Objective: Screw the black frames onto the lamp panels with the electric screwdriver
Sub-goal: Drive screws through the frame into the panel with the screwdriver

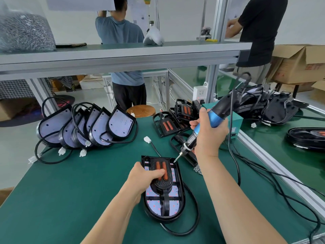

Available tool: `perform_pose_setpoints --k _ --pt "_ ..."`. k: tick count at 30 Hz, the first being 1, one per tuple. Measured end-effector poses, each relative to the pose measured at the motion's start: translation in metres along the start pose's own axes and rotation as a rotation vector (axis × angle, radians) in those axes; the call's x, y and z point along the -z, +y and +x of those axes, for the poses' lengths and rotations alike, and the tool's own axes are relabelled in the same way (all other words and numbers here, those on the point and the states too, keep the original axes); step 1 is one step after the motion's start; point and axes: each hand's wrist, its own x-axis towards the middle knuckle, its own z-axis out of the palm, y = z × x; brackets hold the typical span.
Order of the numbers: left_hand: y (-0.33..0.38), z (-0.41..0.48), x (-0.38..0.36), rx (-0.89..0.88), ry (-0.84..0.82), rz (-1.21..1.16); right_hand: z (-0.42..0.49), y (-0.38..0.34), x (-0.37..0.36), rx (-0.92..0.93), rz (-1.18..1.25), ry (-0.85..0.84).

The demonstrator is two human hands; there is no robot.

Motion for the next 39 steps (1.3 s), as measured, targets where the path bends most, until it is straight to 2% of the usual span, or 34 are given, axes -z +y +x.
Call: perform_pose_setpoints --k 6,24,39 --pt "0.000 -0.002 -0.005 0.009 0.043 -0.073 0.001 0.018 -0.008 -0.047 -0.096 -0.084" --pt "0.002 -0.007 -0.004 0.000 0.023 -0.058 0.002 0.031 -0.007 -0.097 -0.120 -0.152" --pt "-0.004 -0.001 -0.004 -0.005 0.031 -0.040 -0.006 0.031 -0.011 -0.033 -0.166 -0.290"
